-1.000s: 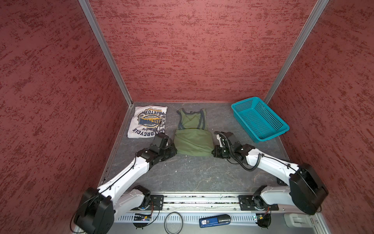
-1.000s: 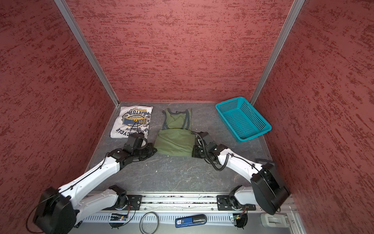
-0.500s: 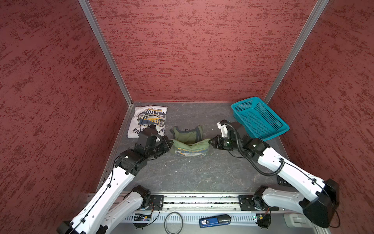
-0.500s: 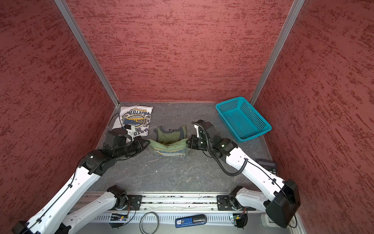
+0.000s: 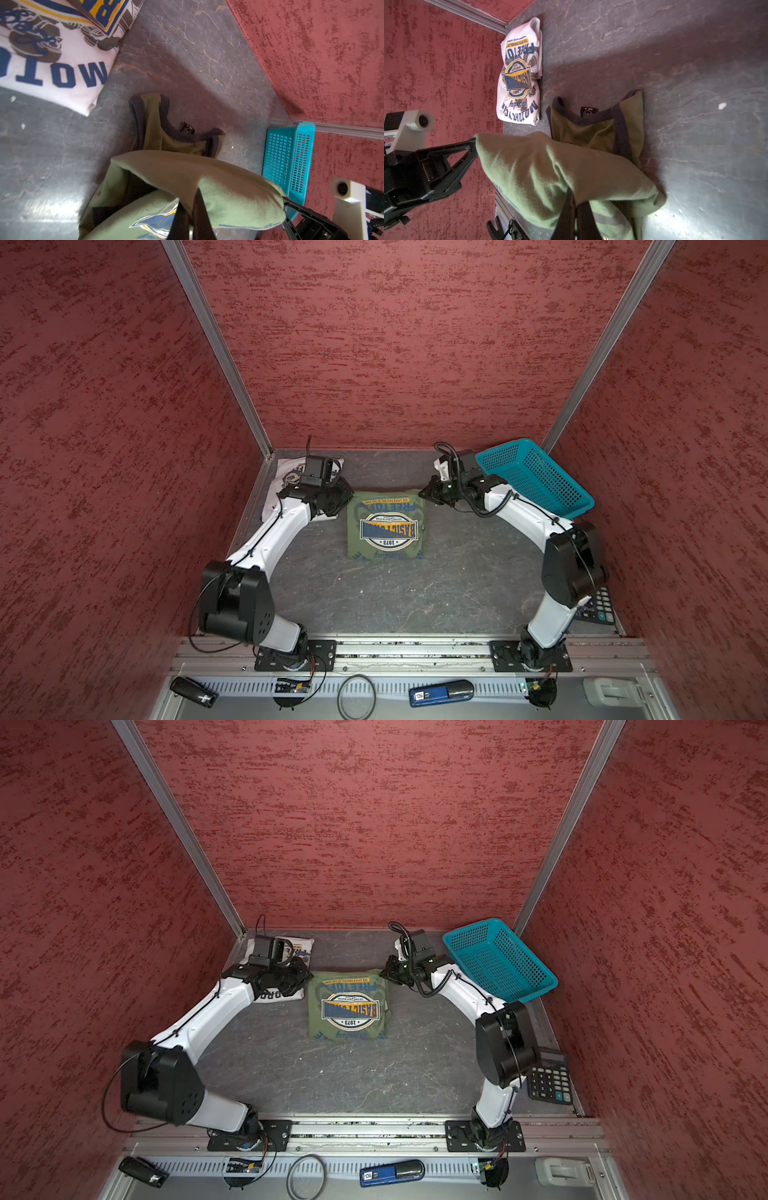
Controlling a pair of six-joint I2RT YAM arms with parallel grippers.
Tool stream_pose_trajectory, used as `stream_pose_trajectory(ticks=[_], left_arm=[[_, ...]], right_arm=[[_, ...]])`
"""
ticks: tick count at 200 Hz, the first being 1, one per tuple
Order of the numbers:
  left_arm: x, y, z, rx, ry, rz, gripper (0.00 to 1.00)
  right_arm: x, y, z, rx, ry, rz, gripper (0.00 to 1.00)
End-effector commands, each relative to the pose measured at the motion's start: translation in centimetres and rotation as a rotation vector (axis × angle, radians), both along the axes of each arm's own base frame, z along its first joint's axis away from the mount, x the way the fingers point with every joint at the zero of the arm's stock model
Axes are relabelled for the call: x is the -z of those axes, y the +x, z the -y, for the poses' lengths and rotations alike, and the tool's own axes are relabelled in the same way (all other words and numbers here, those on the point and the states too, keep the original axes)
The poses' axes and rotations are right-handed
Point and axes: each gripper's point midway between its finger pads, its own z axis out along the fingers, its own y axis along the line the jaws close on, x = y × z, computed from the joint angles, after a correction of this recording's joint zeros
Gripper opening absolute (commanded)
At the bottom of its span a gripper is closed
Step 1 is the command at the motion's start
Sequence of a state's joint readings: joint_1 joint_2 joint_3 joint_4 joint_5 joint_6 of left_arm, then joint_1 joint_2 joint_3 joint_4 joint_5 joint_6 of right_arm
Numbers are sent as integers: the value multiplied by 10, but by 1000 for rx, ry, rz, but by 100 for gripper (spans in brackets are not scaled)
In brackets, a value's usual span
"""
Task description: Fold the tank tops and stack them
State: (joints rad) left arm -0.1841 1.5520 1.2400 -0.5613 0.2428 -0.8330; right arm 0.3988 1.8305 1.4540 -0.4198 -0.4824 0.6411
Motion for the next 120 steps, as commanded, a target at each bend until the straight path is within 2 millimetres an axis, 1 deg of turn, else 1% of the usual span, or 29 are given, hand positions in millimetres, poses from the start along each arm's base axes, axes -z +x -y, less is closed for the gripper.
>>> stream_pose_trajectory(ticks=[1, 9, 13, 22, 29, 40, 42, 47, 53, 55, 66, 75, 88, 90, 103, 113, 120], left_arm=[[10, 37, 0, 17, 2, 13, 4], [22, 51, 0, 19, -1, -7, 9], [26, 58, -1, 18, -4, -14, 14], [35, 77, -2, 19, -14, -23, 24], [40, 91, -2, 22, -24, -25, 30], [45, 116, -1, 47, -43, -25, 40], [49, 118, -1, 52, -45, -34, 41], [43, 128, 0, 68, -43, -24, 45], [44, 137, -1, 78, -23, -30, 50], [47, 137, -2, 80, -12, -42, 51], [39, 144, -6, 95, 40, -34, 57], [35, 138, -7, 105, 76, -35, 61], [29, 123, -10, 109, 147, -26, 66], [33, 119, -10, 109, 158, -34, 67], [39, 93, -11, 115, 207, -53, 71], [47, 74, -11, 119, 224, -67, 74], [52, 62, -9, 128, 226, -71, 76]], right_arm=[[-5, 31, 0, -23, 37, 44, 1], [2, 43, 0, -20, 38, 38, 4], [5, 49, 0, -18, 37, 40, 7], [14, 65, 3, -5, 25, 44, 19], [25, 77, 9, 15, 1, 33, 22], [38, 97, 21, 52, -45, 24, 28], [39, 101, 24, 58, -55, 23, 30], [44, 108, 30, 75, -83, 20, 34], [52, 114, 37, 89, -123, 12, 39], [52, 116, 39, 95, -137, 15, 41], [57, 120, 49, 110, -214, 17, 47], [58, 115, 53, 103, -245, 18, 50], [55, 99, 51, 82, -276, 43, 56], [54, 97, 50, 81, -279, 49, 57], [55, 75, 46, 65, -302, 64, 64], [55, 58, 39, 44, -291, 72, 69], [58, 46, 35, 33, -282, 67, 72]])
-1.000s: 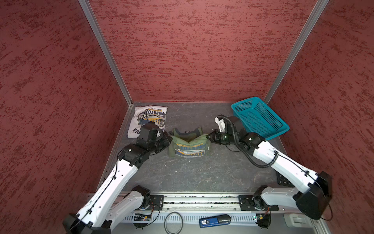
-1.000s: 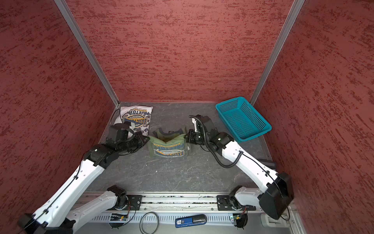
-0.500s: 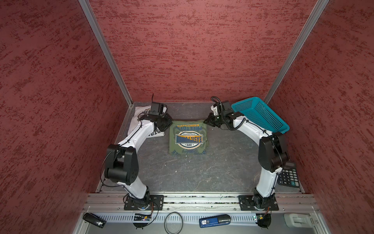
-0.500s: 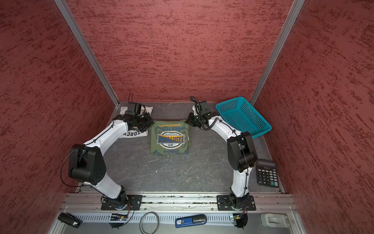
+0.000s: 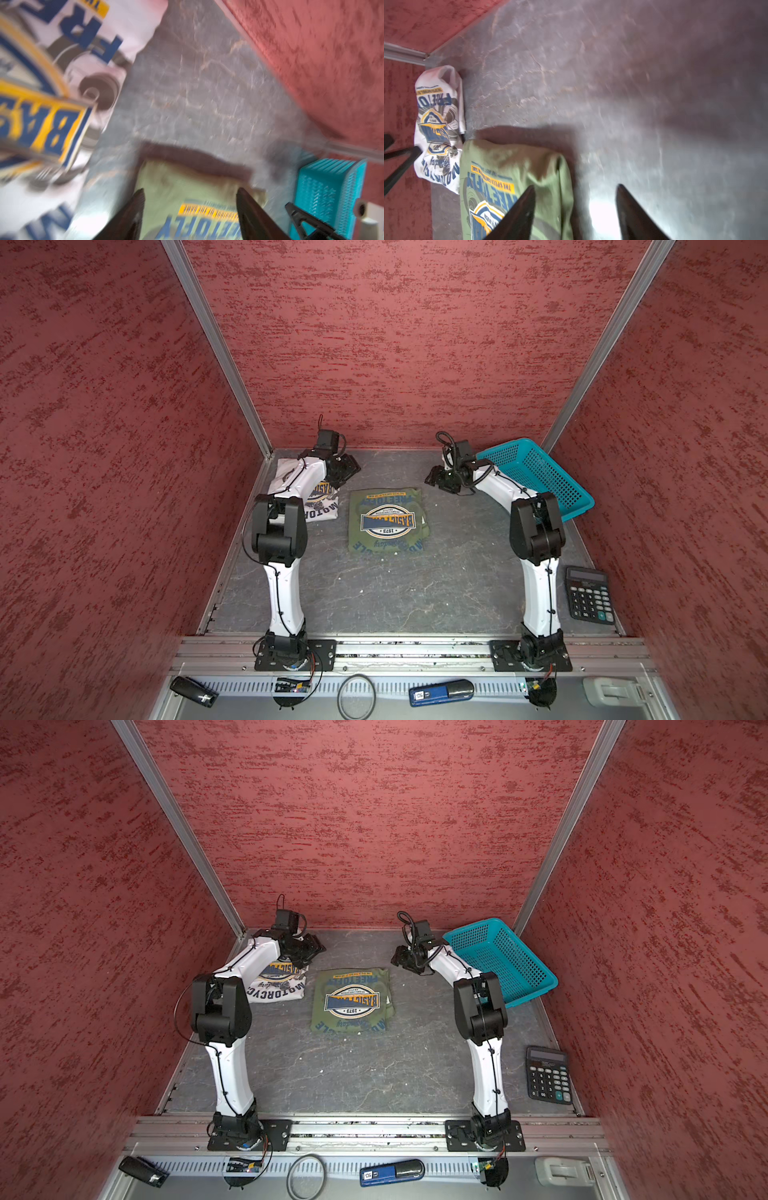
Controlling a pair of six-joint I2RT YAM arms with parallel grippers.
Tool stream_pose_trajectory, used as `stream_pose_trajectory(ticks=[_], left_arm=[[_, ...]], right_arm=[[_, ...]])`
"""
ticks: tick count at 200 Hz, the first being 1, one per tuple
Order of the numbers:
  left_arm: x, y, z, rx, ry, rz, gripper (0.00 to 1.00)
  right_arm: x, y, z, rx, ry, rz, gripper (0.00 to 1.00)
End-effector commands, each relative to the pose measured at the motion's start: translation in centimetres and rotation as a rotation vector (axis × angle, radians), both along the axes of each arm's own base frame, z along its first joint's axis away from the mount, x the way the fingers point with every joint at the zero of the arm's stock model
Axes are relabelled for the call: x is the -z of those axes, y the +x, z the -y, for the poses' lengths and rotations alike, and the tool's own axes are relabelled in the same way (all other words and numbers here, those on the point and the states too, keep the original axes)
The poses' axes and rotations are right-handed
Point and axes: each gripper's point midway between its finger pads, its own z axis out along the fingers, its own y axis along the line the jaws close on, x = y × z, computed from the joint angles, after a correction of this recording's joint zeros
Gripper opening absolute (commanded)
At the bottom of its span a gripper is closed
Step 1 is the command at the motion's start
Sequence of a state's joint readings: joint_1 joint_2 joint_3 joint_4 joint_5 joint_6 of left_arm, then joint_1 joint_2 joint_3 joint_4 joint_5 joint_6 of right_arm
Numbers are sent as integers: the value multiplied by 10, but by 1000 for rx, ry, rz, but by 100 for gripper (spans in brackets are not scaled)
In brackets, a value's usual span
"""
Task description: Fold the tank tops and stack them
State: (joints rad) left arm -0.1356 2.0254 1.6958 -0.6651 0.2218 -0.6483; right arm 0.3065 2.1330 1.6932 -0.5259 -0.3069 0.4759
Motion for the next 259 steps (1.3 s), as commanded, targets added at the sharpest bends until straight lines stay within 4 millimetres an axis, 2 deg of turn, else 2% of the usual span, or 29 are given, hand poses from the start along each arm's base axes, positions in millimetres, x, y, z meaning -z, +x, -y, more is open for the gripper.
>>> stream_pose_trajectory(ticks=[1, 33, 62, 93, 128, 182, 208, 230, 242, 259], left_arm=[[4, -43, 1, 47, 90, -15, 76], [26, -90, 10, 85, 63, -29, 83], [53, -110, 13, 101, 28, -61, 85], [79, -114, 20, 125, -1, -84, 85], [96, -110, 34, 146, -43, -78, 82], [122, -91, 58, 172, -86, -92, 73], [122, -78, 75, 196, -144, -81, 61], [106, -65, 88, 221, -178, -39, 47], [93, -58, 92, 233, -183, -15, 35], [74, -48, 88, 232, -159, 7, 16]], right_arm=[[-23, -32, -18, -64, -29, 76, 72], [-4, -72, -34, -93, -21, 47, 81], [20, -88, -37, -91, -27, 11, 84], [41, -90, -44, -106, -37, -17, 85], [54, -90, -58, -138, -16, -40, 82], [82, -87, -86, -164, 19, -107, 81], [82, -81, -101, -183, 61, -114, 75], [70, -78, -116, -209, 113, -105, 67], [61, -74, -122, -217, 132, -92, 59], [45, -68, -125, -211, 146, -60, 40]])
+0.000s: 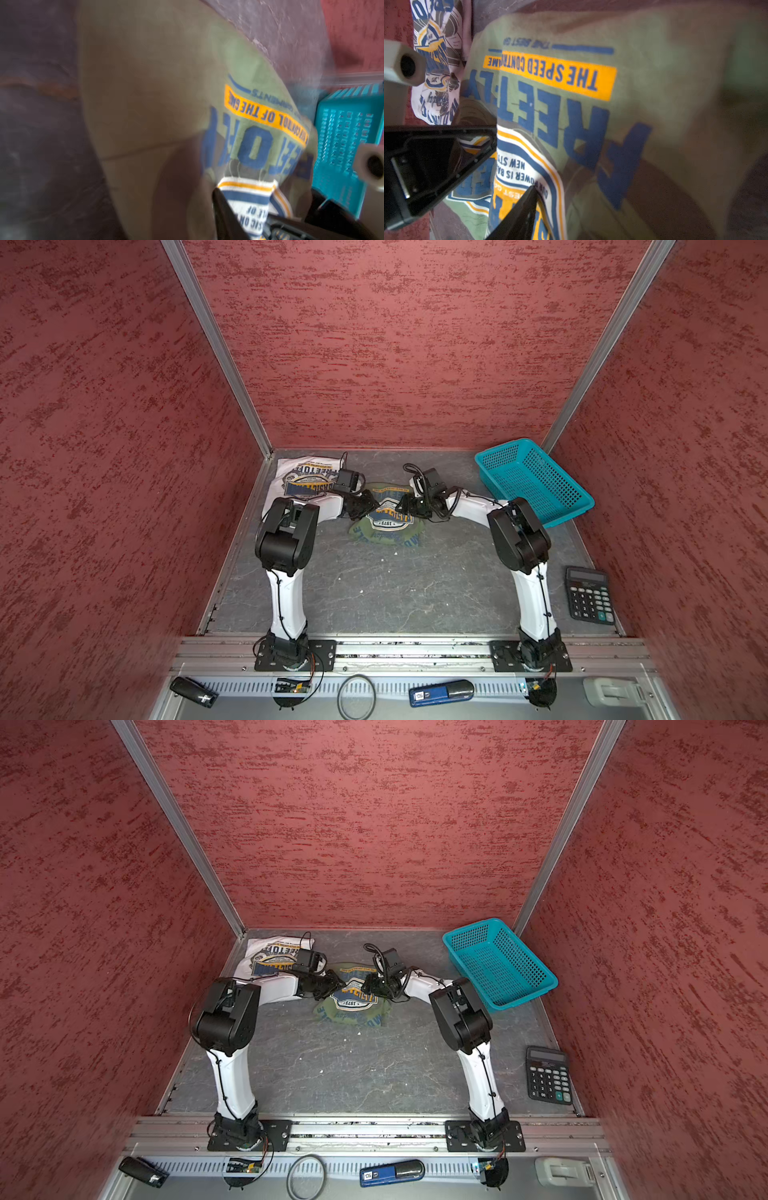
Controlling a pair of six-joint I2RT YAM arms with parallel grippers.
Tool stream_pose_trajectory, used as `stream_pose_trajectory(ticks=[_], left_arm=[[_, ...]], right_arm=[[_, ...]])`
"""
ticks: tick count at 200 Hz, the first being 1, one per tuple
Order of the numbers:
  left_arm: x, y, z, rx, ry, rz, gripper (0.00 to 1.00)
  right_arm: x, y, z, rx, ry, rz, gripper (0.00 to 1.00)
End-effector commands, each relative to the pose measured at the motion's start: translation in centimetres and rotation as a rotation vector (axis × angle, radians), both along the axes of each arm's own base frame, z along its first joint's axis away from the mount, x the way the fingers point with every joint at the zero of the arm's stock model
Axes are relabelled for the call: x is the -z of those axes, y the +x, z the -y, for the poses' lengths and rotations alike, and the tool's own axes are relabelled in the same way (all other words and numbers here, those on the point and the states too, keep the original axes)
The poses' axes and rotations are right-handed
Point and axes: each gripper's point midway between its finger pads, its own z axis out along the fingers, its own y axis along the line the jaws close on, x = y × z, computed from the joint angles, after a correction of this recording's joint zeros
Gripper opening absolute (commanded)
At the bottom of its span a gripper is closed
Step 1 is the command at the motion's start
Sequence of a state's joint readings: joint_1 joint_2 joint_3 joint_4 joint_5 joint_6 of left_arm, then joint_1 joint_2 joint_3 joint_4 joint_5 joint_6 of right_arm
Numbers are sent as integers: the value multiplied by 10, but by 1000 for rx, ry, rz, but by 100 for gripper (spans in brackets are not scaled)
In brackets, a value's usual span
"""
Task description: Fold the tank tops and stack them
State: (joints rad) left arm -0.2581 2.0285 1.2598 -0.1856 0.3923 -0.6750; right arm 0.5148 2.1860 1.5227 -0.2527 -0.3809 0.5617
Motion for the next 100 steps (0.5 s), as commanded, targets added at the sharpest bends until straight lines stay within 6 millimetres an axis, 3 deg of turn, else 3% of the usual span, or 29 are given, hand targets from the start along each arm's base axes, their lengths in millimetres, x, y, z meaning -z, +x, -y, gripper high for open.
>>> stream_pose_trajectory(ticks=[1, 15, 28, 47, 75, 100], left_arm=[[-20, 5, 7, 35, 2, 9, 15], [-37, 11, -7, 17, 50, 31, 5], [-58, 16, -23, -2, 90, 73, 0], [-91, 19, -51, -54, 132, 135, 0], [-135, 16, -102, -148, 231, 211, 0], [-149, 13, -142, -208, 282, 222, 0]], right_arm=[[-7, -8, -15, -24, 36, -35, 38], [-27, -1, -20, -18, 53, 13, 24], [-46, 2, -35, -26, 61, 76, 18], [-65, 4, -61, -43, 60, 128, 8], [-89, 10, -97, -62, 135, 163, 7], [-97, 12, -131, -112, 136, 188, 7]])
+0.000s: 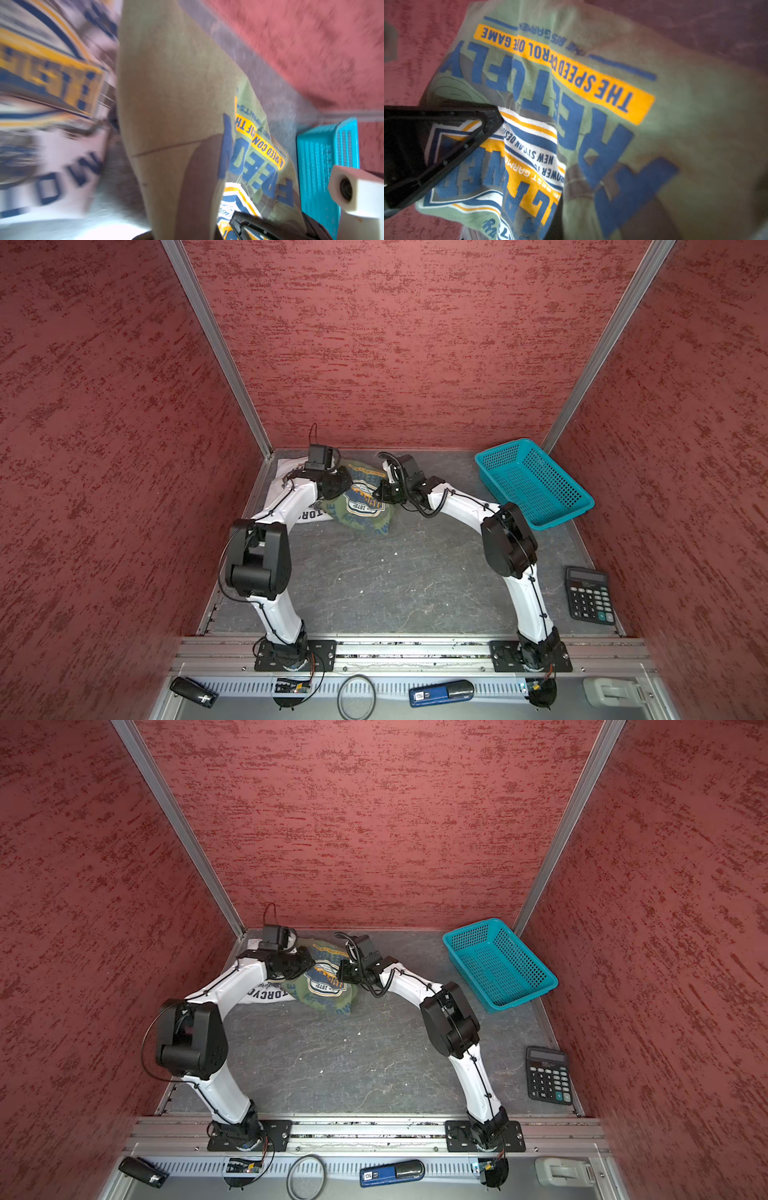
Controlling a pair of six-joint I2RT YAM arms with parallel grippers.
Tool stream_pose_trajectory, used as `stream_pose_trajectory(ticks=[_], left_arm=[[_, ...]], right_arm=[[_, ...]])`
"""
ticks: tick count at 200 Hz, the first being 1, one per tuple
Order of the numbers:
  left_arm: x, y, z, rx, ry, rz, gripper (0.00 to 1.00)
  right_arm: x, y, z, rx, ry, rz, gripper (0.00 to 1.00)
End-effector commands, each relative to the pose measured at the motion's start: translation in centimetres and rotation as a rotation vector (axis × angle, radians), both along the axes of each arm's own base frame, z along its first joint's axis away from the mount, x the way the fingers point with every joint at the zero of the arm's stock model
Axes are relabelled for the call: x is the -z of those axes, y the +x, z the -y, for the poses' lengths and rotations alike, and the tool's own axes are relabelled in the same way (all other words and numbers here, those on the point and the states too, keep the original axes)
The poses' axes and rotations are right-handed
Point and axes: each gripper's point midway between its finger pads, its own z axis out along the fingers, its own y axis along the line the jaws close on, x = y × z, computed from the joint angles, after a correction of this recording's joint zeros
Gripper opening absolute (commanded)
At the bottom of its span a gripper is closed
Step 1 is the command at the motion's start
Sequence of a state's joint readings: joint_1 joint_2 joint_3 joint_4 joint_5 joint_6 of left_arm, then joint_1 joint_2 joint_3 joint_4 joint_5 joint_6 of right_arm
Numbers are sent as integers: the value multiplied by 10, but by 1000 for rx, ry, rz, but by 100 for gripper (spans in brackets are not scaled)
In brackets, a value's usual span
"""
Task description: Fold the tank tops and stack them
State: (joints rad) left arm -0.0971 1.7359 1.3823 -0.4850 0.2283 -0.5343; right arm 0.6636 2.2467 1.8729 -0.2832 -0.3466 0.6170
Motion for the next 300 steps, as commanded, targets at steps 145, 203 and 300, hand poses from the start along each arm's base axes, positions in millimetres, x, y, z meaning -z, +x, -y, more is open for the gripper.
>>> stream_pose_trajectory(ticks=[145, 203, 300], left_arm=[[134, -12, -49, -37, -33, -334, 0], [122, -47, 44, 76, -78, -336, 0], [8, -45, 14, -7, -88, -78, 0]], right_arm=[[48, 11, -35, -35, -134, -64, 9], [27, -11, 56, 45, -165, -29, 10], [-30, -1, 74, 5, -16, 71, 10]])
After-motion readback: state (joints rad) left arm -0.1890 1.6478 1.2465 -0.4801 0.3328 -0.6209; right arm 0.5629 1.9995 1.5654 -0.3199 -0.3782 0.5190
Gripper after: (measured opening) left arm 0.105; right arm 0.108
